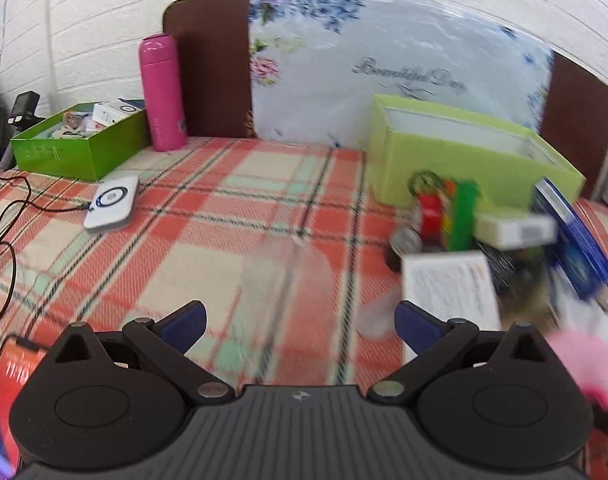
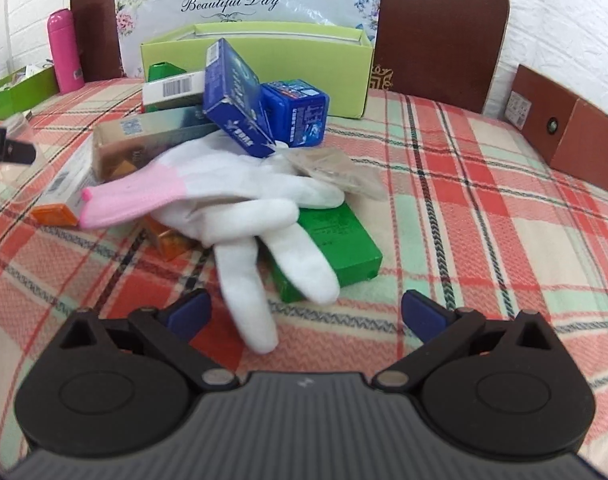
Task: Organize objects
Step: 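Grasp the clear plastic cup with the left gripper while the right gripper approaches the green box, then lift the cup with the left gripper while the right gripper grasps the green box, then drop the cup and green box into the lime-green box with both grippers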
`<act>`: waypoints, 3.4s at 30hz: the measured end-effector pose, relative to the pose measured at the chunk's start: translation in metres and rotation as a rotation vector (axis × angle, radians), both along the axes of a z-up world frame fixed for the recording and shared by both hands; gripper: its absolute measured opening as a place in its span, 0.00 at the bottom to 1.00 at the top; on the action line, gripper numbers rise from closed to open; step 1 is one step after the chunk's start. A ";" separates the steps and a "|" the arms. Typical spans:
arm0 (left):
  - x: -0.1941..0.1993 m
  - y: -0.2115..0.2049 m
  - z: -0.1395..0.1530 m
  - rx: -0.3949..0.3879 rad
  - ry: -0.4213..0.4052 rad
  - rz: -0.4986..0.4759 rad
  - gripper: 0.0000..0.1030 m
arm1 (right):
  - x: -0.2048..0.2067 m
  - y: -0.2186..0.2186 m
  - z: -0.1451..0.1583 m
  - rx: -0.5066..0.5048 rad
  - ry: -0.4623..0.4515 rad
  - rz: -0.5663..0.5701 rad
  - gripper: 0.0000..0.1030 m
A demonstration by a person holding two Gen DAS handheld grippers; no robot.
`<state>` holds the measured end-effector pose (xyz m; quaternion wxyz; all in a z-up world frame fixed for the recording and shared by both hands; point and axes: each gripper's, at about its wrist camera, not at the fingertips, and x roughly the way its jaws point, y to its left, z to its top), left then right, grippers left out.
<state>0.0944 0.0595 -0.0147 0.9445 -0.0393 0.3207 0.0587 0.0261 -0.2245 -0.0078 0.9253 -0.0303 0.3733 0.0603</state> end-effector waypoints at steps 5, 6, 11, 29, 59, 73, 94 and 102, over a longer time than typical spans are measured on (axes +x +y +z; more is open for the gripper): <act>0.025 0.008 -0.004 -0.085 0.026 -0.069 0.67 | 0.026 -0.012 -0.008 0.080 -0.028 0.043 0.97; 0.025 0.008 -0.006 -0.107 0.040 -0.096 0.49 | 0.026 -0.010 -0.006 0.049 -0.030 0.048 0.92; 0.001 0.006 -0.010 -0.150 0.055 -0.194 0.49 | -0.001 -0.016 0.003 0.070 -0.009 0.090 0.59; -0.048 -0.016 -0.009 -0.119 0.104 -0.337 0.54 | -0.078 -0.035 0.039 0.039 -0.149 0.064 0.72; -0.050 -0.039 -0.013 -0.160 0.127 -0.436 0.59 | -0.058 -0.036 0.003 -0.196 -0.134 0.158 0.81; -0.046 -0.031 0.004 -0.172 0.071 -0.458 0.54 | -0.065 -0.085 0.019 0.025 -0.086 -0.033 0.63; 0.144 -0.075 0.121 -0.214 -0.196 -0.442 0.55 | 0.164 -0.016 0.136 0.192 -0.310 0.143 0.63; 0.251 -0.089 0.061 -0.176 0.001 -0.366 0.55 | 0.274 0.022 0.084 0.077 -0.132 0.127 0.63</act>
